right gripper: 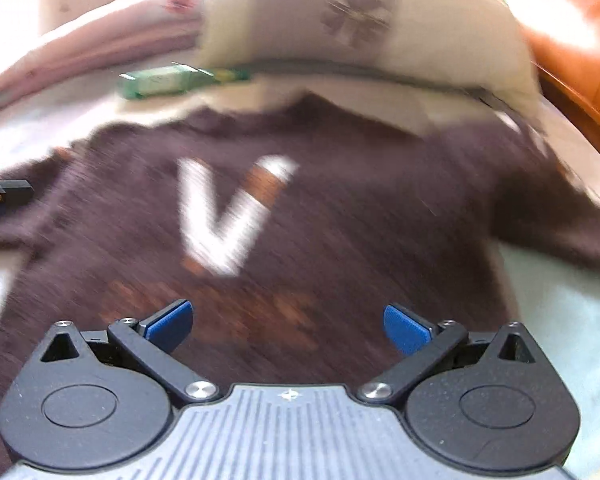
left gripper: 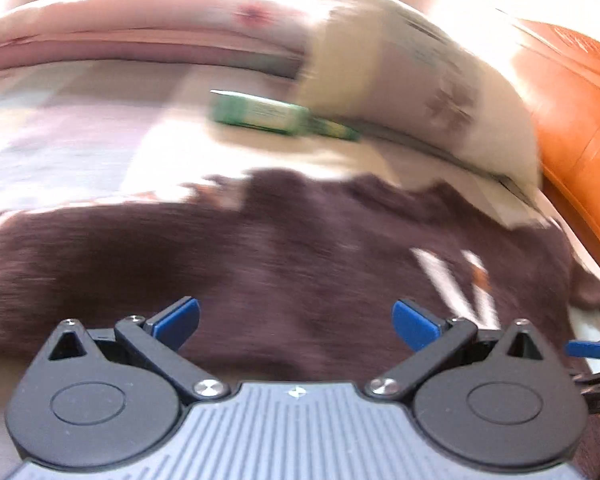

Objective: Fold clothes

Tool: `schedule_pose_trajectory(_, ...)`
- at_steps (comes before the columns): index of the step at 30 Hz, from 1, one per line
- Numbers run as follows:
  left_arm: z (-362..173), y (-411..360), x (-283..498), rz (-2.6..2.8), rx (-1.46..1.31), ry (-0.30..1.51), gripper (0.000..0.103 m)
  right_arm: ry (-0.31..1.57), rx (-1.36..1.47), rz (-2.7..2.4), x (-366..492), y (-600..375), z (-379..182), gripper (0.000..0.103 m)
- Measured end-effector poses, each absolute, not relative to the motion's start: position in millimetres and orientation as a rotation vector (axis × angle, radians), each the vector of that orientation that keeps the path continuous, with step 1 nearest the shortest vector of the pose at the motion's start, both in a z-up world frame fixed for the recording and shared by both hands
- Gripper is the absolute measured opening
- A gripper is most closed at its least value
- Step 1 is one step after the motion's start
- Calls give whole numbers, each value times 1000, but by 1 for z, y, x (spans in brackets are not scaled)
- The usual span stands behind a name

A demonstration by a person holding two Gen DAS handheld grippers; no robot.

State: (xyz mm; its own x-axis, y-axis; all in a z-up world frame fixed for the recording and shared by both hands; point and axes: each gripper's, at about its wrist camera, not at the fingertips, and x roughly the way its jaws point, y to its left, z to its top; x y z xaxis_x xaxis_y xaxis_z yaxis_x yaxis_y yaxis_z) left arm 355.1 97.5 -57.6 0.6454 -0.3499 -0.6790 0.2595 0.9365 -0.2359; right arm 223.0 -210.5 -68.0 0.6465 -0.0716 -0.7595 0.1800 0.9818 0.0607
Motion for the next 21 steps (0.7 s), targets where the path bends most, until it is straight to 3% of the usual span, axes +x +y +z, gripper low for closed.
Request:
schedule_pose_trajectory(9,-54,231,361,-164,-354,701,102,820,-37,184,375,-104,-23,103)
schedule_pose_trajectory(16,-57,252,371,-13,-306,714,102,877,-137,360,489,3,-40,86)
schedule_pose_trajectory(21,-58,257,374,15,-267,709,102,904,-227,431,516,56,-52,77)
